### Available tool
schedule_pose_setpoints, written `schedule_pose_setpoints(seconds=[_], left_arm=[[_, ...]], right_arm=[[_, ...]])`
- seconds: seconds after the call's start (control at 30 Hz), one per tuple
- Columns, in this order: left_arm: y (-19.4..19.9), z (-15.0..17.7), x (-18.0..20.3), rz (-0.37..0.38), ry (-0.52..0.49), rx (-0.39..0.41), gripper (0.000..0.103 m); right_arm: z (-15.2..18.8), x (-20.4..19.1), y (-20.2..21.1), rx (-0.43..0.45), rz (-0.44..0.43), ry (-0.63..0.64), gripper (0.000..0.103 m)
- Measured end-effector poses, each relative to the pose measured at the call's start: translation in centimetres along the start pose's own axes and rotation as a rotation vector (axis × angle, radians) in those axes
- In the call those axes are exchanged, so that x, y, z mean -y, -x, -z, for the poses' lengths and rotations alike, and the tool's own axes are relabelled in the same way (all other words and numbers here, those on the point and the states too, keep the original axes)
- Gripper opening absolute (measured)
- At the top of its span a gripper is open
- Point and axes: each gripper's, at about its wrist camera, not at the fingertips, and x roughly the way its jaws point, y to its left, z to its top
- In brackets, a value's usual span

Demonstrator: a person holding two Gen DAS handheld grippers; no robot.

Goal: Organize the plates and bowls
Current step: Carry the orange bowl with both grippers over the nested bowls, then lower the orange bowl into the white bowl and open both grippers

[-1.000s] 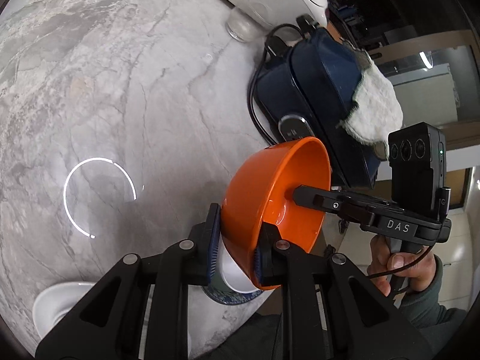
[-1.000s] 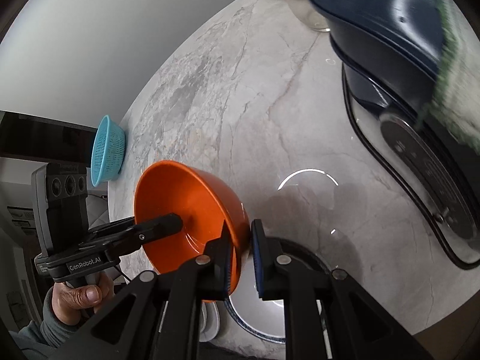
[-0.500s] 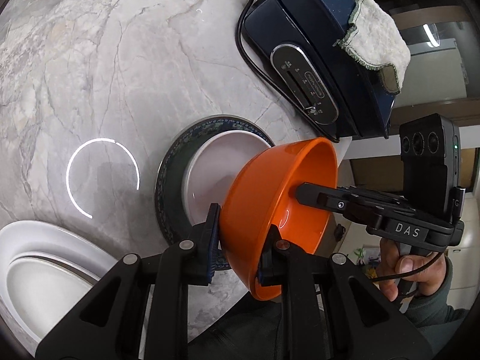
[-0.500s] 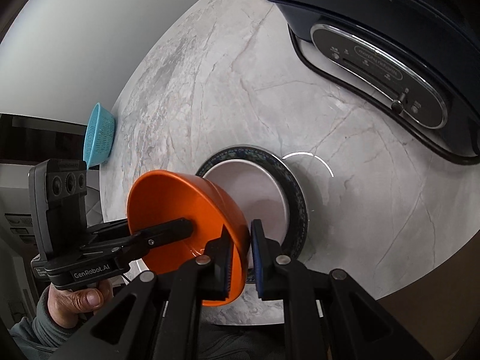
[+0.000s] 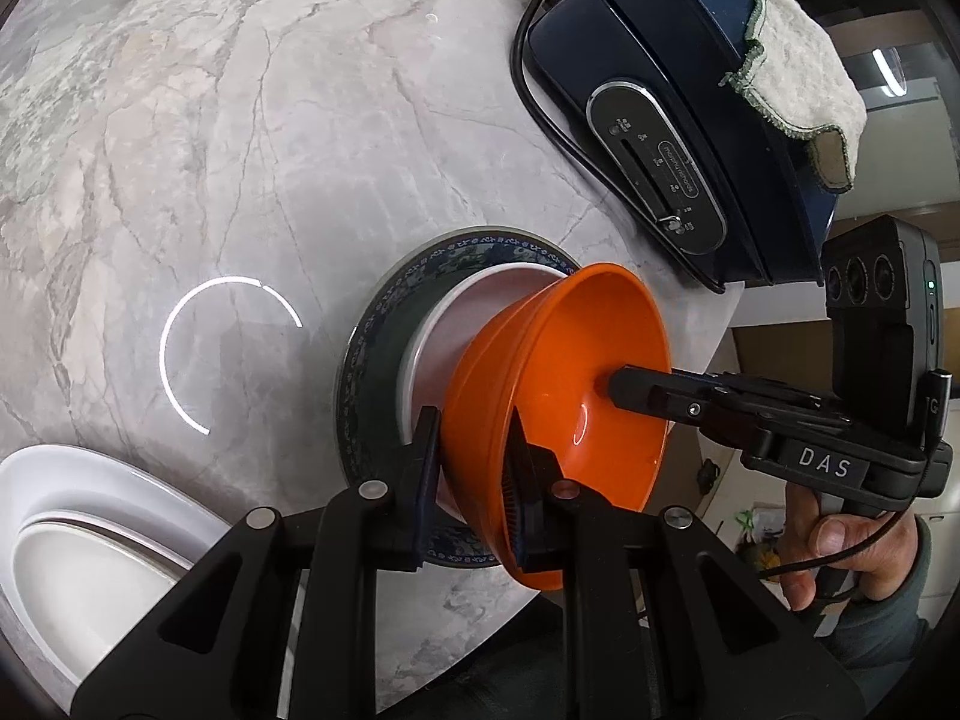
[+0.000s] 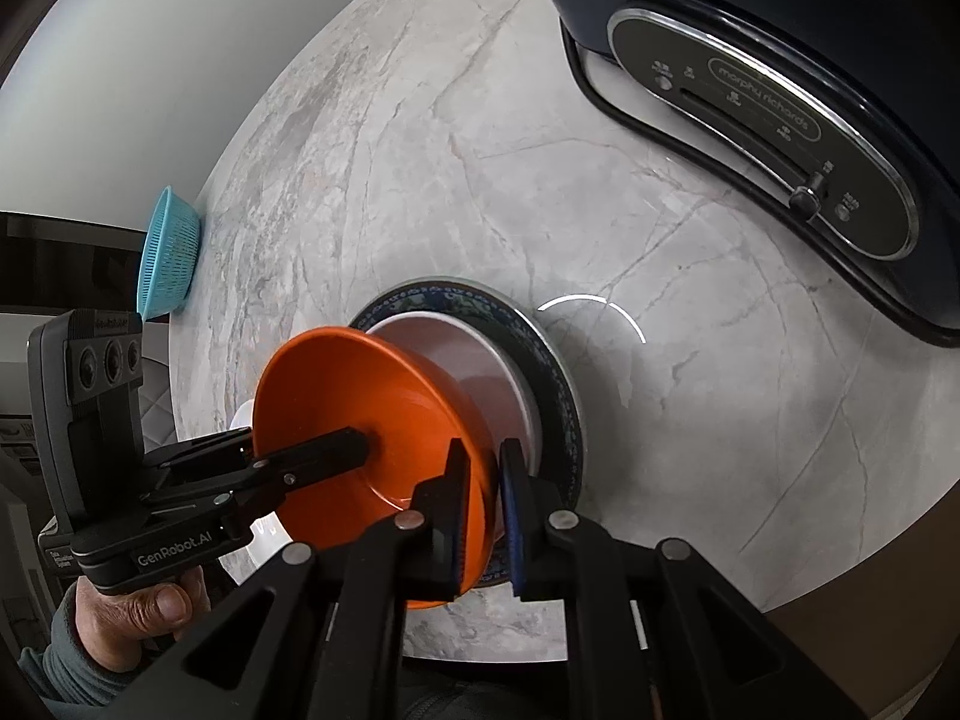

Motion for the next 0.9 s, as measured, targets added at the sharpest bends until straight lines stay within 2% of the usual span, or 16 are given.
schedule_pose_setpoints(seconds=[0.13, 0.27, 0.33, 0.4, 0.57, 0.73, 0.8, 0.9], left_arm=[[-0.1, -0.2, 0.0, -0.011, 0.003, 0.009, 0.018], [0.1, -0.1, -0.1, 0.004, -0.001, 0.017, 0.024], [0.1, -0.2, 0.2, 0.009, -0.014, 0.02, 0.03], [0.1, -0.3, 0.6, 0.027, -0.028, 0.019, 0.047], [0.2, -0.3, 1.9, 0.015, -0.071, 0.016, 0.064], [1.0, -0.5, 1.9, 0.018, -0.062, 0.039, 0.067], [1.5, -0.6, 1.9, 0.017, -0.06, 0.055, 0.072], [2.3, -0.8, 1.5, 0.029, -0.046, 0.079, 0.072]], right_arm=[[-0.1, 0.2, 0.0, -0.008, 0.007, 0.003, 0.011], [-0.2, -0.1, -0.1, -0.012, 0.025, 0.02, 0.01], [-0.2, -0.4, -0.2, -0.013, 0.048, 0.044, 0.007], [-0.2, -0.7, -0.2, -0.012, 0.065, 0.059, 0.006], [-0.3, -1.1, -0.5, -0.011, 0.089, 0.086, 0.006], [-0.2, -1.4, -0.5, -0.007, 0.09, 0.091, 0.005], [-0.2, -1.3, -0.5, -0.008, 0.091, 0.091, 0.005], [-0.2, -1.3, -0.7, -0.011, 0.109, 0.09, 0.006]])
